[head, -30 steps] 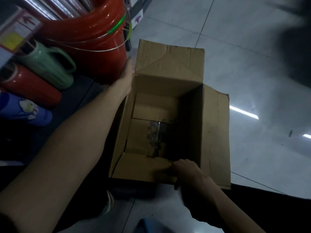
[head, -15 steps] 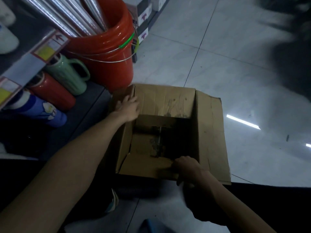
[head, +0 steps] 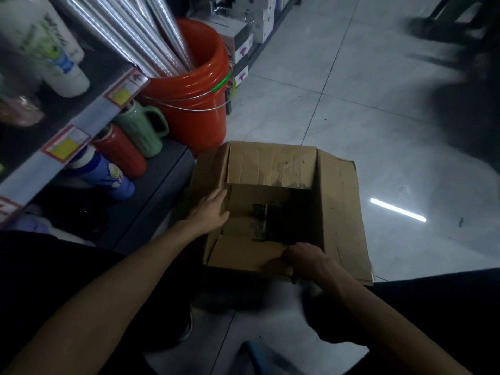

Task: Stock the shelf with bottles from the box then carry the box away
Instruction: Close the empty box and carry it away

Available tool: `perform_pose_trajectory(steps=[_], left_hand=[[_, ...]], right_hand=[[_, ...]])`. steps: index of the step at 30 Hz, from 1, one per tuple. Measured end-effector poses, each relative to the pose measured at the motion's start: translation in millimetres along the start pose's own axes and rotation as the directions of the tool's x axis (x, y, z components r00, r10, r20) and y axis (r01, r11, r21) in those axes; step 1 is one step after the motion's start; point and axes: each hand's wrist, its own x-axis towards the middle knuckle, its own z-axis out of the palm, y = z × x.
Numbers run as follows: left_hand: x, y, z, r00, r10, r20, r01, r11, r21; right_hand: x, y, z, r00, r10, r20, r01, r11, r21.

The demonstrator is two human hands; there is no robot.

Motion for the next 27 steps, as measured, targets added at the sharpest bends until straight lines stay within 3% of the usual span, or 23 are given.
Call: perform_pose_trajectory(steps=[3,7,14,18,21,23,25,27], left_hand=[[-19.9,-17.0,19.9,0.993,-0.112,-0.042,0.102,0.976,-0.191],[-39.7,-41.3,52.3,0.919,-0.393,-0.018,0.341,0.82,-0.46],[-77.1,-80.0,82.7,0.785,-0.604,0.134,0.58,0.642,-0.501],[-87.8,-69.7,81.0,0.754,-0.651,0.089,0.511,0.496,-0.702],[-93.3,-81.7,69.3,0.697,-0.712,-0.084,0.389,0.473,-0.79],[-95.9,-105.3,64.1,0.669,-0.733,-0.122,0.327,0.438,-0.837],[-100.4,-125.6,61.7,0.661,-0.748,-0.054,0.308,0.336,-0.89],[-115.8,-121.5,51.5,0.7,-0.715,0.006,0.274,0.26,-0.926]], right_hand=[[-3.8,-4.4,0.7,1.0,0.015,-0.021,-0.015,1.0,-0.003],[-12.0,-10.1,7.9,0.998,0.023,-0.056,-0.023,1.0,0.005],[-26.0,-11.5,4.2,0.976,0.086,-0.198,-0.058,0.988,0.144],[-36.9,-4.2,2.6,0.913,0.213,-0.349,-0.142,0.966,0.217],[-43.6,6.4,2.6,0.847,0.325,-0.421,-0.144,0.902,0.407],[-47.8,17.4,1.3,0.808,0.41,-0.423,-0.152,0.839,0.523],[-54.1,28.5,-0.6,0.767,0.493,-0.41,-0.194,0.788,0.585],[-58.9,39.2,0.7,0.699,0.605,-0.38,-0.271,0.717,0.642]])
